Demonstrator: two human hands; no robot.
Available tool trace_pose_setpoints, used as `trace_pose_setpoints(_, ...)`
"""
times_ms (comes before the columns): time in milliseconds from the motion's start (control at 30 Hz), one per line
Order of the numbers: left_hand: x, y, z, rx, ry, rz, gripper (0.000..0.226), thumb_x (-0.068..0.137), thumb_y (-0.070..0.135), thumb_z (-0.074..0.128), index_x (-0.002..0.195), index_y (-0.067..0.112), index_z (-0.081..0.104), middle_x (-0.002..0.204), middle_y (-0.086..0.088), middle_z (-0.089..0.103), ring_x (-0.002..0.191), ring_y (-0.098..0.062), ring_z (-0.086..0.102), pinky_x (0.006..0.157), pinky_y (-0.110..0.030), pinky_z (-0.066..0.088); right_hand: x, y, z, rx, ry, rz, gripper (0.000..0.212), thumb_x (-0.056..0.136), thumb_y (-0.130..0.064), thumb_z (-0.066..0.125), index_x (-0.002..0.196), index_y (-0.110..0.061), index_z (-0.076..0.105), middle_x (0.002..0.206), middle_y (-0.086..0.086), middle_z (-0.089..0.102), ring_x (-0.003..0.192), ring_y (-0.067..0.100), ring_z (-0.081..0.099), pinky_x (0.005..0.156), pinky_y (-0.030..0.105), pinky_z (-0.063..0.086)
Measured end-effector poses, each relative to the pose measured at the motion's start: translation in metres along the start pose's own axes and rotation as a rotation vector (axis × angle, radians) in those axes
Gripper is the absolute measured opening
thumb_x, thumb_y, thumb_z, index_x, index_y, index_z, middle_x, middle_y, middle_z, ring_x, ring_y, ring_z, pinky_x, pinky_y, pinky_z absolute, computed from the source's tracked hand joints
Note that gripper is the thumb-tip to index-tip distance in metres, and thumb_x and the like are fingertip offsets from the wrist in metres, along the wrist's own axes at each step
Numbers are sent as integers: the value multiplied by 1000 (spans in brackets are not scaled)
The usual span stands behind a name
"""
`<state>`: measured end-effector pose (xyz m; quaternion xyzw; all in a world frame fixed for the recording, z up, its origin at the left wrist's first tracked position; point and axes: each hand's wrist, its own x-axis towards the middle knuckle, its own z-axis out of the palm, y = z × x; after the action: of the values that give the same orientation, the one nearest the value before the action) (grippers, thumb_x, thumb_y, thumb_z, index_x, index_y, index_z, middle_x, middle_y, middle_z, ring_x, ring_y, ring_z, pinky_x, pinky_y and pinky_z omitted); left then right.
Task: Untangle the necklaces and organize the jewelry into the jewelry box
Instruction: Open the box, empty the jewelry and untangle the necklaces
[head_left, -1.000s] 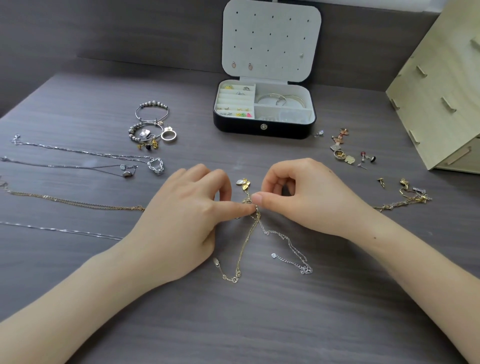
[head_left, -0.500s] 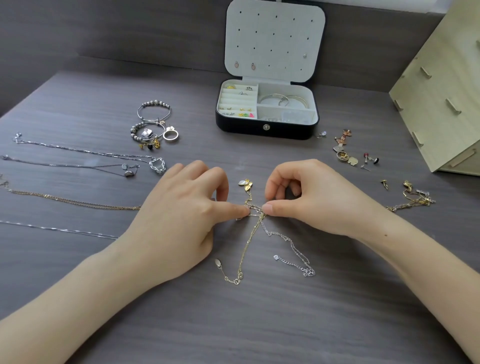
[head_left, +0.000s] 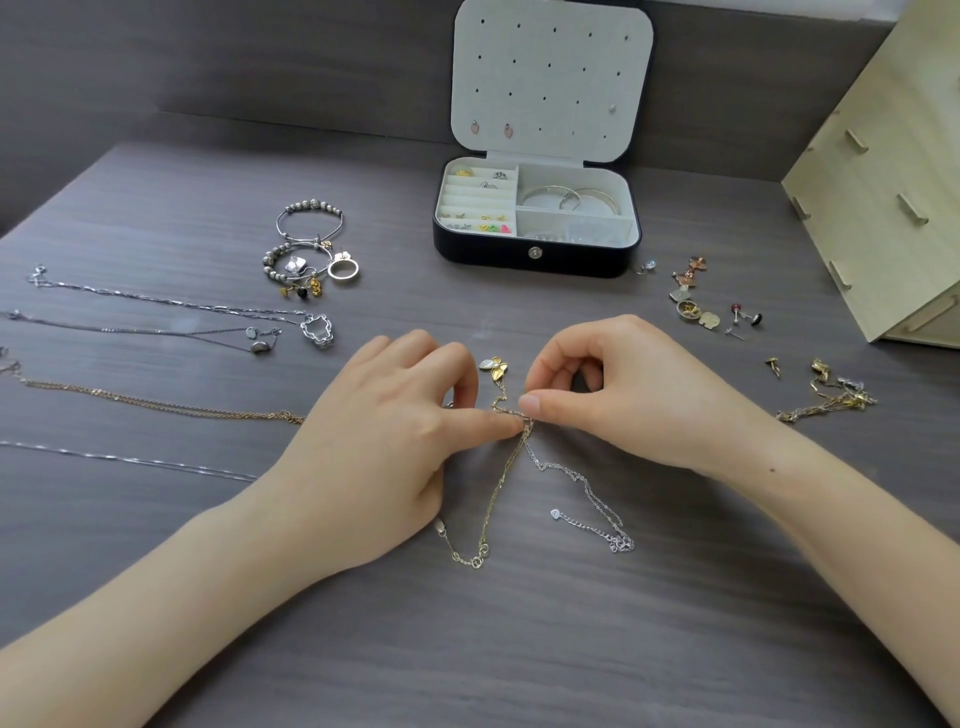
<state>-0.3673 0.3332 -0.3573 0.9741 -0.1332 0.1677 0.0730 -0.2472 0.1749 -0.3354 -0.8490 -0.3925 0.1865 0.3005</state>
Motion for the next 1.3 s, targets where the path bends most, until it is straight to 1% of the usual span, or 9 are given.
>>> trace_pose_setpoints(233, -3, -2, -5, -4, 2, 25, 63, 67, 6, 24, 97, 29, 75, 80, -2, 60, 65, -27, 50, 55, -34, 36, -2, -2, -3, 3, -16, 8, 8, 78, -21, 74, 75, -25, 67, 63, -10, 61, 52, -4, 49, 53, 8, 35)
trace_pose_setpoints(300, -4, -2, -6, -10, -1, 27, 63, 67, 6, 24, 97, 29, 75, 80, -1, 59, 65, -26, 50, 56, -32, 36, -2, -2, -3, 11, -7, 3, 8, 80, -20, 72, 74, -25, 67, 62, -11, 60, 52, -4, 49, 53, 8, 35)
trace_pose_setpoints(433, -4, -3, -7, -8, -6, 21, 62, 65, 7, 25, 96, 27, 75, 81, -2, 59, 66, -27, 50, 55, -33, 38, -2, -5, -3, 9, 9, -6, 9, 82, -22, 69, 73, -24, 68, 47, -20, 52, 52, -3, 49, 51, 8, 35)
trace_pose_setpoints(500, -4, -3, -7, 1, -12, 22, 61, 65, 8, 25, 94, 27, 75, 81, -2, 60, 65, -27, 50, 55, -33, 36, -4, -7, -1, -22, -4, -21, 9, 82, -26, 67, 73, -25, 68, 48, -26, 51, 53, -3, 49, 53, 10, 36)
trace_pose_setpoints(700, -4, -2, -9, 8, -20, 30, 60, 64, 9, 25, 92, 27, 75, 80, -2, 60, 63, -26, 51, 57, -31, 30, -9, -11, 7, -179, 6, -127, 8, 81, -30, 66, 73, -28, 66, 64, -13, 59, 73, 5, 49, 64, 10, 34)
trace_pose_setpoints(900, -5, -1, -8, -9, -13, 43, 61, 63, 9, 26, 92, 29, 75, 79, -2, 59, 63, -25, 50, 58, -30, 28, -9, -15, 11, -271, 7, -158, 8, 79, -26, 68, 72, -29, 65, 64, -15, 55, 73, 3, 47, 67, 11, 33)
trace_pose_setpoints(1067, -4, 0, -7, -27, -17, 42, 61, 62, 10, 26, 91, 30, 75, 78, -2, 59, 63, -25, 51, 57, -30, 29, -10, -21, 10, -286, -29, -80, 11, 79, -26, 65, 69, -31, 62, 60, -13, 58, 64, 2, 51, 60, 12, 36)
trace_pose_setpoints(1200, -4, 0, -7, -21, -16, 41, 62, 62, 11, 25, 91, 32, 75, 77, -2, 59, 64, -25, 51, 58, -29, 29, -9, -22, 13, -214, -37, 24, 17, 77, -23, 63, 61, -29, 58, 49, -19, 54, 54, -2, 50, 51, 13, 31)
trace_pose_setpoints(1300, -5, -1, -6, -22, -12, 42, 62, 62, 10, 25, 90, 32, 75, 77, -2, 59, 64, -26, 52, 56, -30, 32, -8, -21, 12, -129, -45, 77, 15, 78, -21, 62, 63, -24, 61, 45, -20, 54, 48, -2, 49, 48, 12, 30)
